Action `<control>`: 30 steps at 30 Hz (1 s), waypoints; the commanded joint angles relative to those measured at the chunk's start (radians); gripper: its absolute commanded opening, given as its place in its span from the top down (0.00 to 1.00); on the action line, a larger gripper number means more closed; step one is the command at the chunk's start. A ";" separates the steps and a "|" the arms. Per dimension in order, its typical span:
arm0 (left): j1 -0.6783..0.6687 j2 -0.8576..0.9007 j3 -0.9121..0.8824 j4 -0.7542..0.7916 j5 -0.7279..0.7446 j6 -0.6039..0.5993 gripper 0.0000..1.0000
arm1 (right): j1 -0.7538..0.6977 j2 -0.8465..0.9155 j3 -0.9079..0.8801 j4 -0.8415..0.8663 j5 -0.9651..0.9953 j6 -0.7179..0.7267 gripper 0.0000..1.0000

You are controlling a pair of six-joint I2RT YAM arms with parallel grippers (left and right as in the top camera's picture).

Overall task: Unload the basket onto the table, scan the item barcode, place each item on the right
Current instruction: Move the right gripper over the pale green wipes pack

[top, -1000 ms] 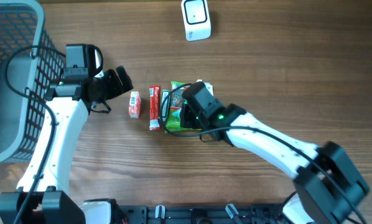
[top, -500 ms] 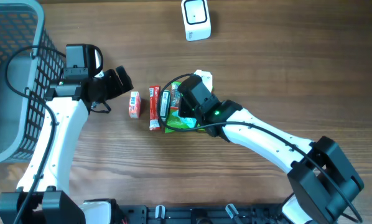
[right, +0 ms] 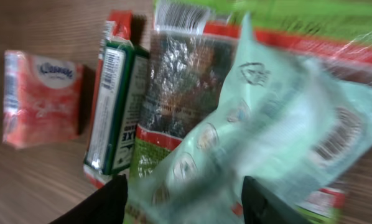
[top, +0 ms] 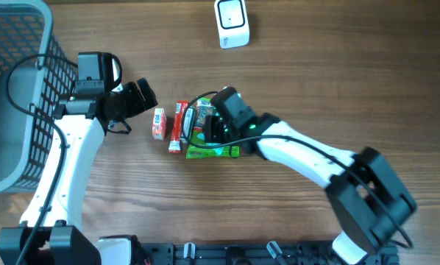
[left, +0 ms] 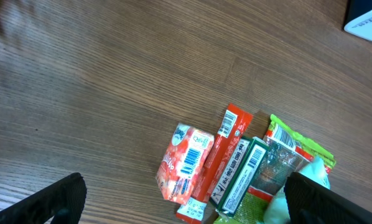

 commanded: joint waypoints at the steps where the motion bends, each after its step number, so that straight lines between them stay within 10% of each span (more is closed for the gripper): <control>1: 0.003 -0.013 -0.007 0.003 0.008 -0.002 0.00 | -0.079 -0.181 0.000 -0.006 -0.027 -0.053 0.39; 15: 0.003 -0.013 -0.007 0.003 0.008 -0.002 0.00 | -0.105 -0.001 -0.001 0.033 0.058 -0.044 0.62; 22: 0.003 -0.013 -0.007 0.003 0.008 -0.002 0.00 | -0.111 0.122 0.001 0.079 0.040 -0.072 0.60; 30: 0.003 -0.013 -0.007 0.003 0.008 -0.002 0.00 | -0.144 -0.166 0.041 0.003 0.016 -0.088 0.38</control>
